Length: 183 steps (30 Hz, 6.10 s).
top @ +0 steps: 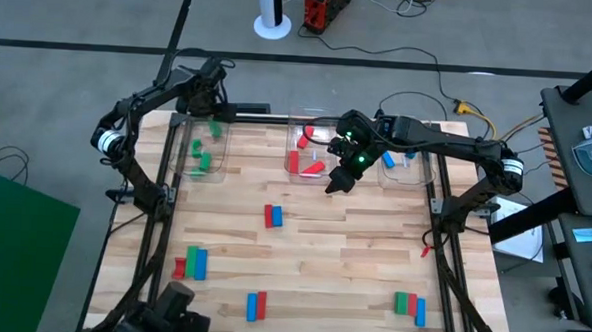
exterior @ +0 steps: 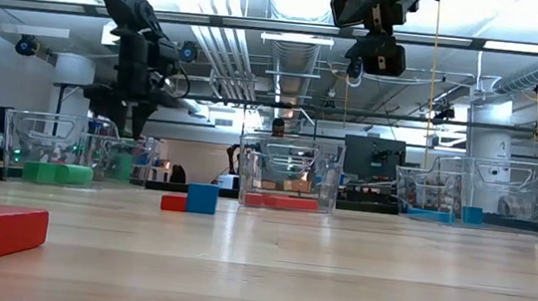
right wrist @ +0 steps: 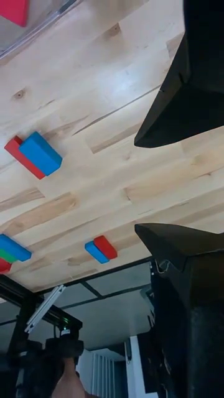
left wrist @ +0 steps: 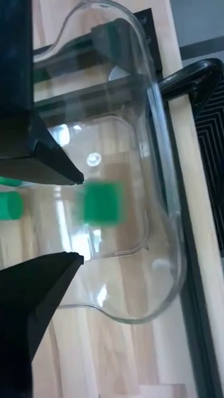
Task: Sort blocks
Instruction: Put the green wooden block into the left transparent bin, then put the red wooden block into the middle transparent bin
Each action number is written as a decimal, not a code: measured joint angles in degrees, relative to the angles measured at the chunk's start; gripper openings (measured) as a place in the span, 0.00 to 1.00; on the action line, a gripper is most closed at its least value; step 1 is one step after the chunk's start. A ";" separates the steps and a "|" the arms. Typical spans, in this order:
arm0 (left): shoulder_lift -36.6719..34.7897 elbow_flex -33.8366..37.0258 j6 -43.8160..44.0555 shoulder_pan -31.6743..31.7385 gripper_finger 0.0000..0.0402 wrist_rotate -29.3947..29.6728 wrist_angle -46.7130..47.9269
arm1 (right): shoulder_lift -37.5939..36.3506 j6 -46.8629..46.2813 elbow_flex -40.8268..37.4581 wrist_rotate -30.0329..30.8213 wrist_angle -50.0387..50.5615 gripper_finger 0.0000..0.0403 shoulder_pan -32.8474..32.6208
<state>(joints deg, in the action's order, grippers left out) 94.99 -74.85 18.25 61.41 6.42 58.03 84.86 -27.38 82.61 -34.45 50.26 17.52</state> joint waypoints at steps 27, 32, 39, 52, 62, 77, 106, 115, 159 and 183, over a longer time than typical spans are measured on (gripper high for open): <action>-21.23 0.44 3.36 -30.30 0.44 7.86 6.41 | -0.31 -5.05 0.00 0.17 -0.22 0.49 -6.77; -24.98 0.50 2.83 -37.95 0.44 8.03 11.93 | -0.37 -6.08 0.01 0.17 -0.22 0.46 -11.31; -28.23 0.52 1.76 -49.68 0.44 6.58 14.70 | -0.37 -5.73 0.22 10.32 -2.32 0.40 -17.55; -29.15 0.52 3.53 -68.23 0.44 6.56 12.19 | -0.37 -5.43 0.26 25.18 -11.74 0.34 -26.76; -29.06 0.52 7.64 -75.70 0.44 6.62 8.67 | -0.25 -5.66 0.28 39.03 -22.37 0.34 -34.45; -25.65 0.52 31.40 -90.77 0.44 6.56 2.53 | 12.78 -1.12 8.37 44.83 -25.62 0.36 -40.61; -9.00 0.66 46.93 -107.53 0.44 12.59 0.39 | 44.44 7.09 29.65 47.53 -23.83 0.98 -45.74; -9.19 0.66 48.33 -108.13 0.44 12.57 0.26 | 50.12 4.75 33.33 47.53 -23.06 0.99 -46.16; -9.15 0.66 48.53 -108.15 0.44 14.25 0.36 | 51.80 6.56 33.22 39.72 -28.24 0.99 -45.99; -9.15 0.66 48.53 -108.14 0.44 14.25 1.50 | 51.82 7.87 32.99 44.97 -29.67 0.99 -46.01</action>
<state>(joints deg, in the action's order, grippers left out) 85.84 -74.19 66.78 -46.73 20.67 59.53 136.68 -19.51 115.59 10.52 20.59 -28.49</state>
